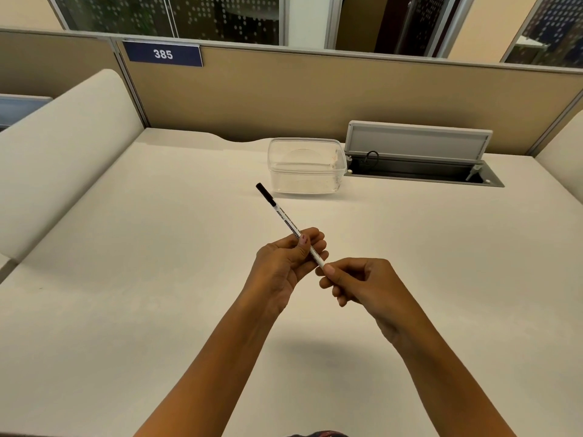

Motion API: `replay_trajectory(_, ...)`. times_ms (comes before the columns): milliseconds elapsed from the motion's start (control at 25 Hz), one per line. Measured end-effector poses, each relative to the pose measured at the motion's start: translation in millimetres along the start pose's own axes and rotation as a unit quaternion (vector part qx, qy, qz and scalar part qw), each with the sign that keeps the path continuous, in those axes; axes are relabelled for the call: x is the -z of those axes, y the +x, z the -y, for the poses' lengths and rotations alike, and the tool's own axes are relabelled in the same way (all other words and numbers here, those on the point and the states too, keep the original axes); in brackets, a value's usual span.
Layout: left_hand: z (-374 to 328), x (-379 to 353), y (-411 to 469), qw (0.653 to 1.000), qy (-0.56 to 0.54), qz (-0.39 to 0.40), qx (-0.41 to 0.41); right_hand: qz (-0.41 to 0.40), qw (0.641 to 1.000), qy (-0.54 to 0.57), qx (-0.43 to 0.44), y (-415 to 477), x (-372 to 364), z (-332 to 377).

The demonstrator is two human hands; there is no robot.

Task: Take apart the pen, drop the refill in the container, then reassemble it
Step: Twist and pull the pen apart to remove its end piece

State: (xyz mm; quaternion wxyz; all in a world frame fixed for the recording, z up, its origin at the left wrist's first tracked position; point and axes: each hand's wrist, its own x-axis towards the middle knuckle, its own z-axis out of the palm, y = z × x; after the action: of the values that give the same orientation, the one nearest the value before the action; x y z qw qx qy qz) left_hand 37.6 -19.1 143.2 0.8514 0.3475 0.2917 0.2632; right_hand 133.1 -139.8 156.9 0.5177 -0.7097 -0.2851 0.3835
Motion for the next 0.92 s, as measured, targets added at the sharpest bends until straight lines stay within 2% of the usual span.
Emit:
replay_trajectory(160, 2, -3, -2, 0.999, -0.029, -0.018, 0.006, -0.076, 0.995, -0.051, 0.036, -1, -3, -1)
replay_trajectory(320, 4, -9, -2, 0.998, -0.048, -0.031, 0.010, -0.155, 0.974, -0.134, 0.098, -4, -10, -1)
replay_trajectory(440, 4, -14, -2, 0.998, -0.051, -0.027, 0.010, -0.196, 0.963, -0.139, 0.123, -4, -12, -2)
replay_trajectory(640, -2, -10, -1, 0.999, -0.027, -0.035, -0.004, -0.096, 0.993, -0.049, 0.057, -2, -5, 3)
replay_trajectory(920, -3, -10, -1, 0.998, -0.060, -0.032, 0.011, -0.101, 0.993, -0.014, 0.060, -2, -6, 3)
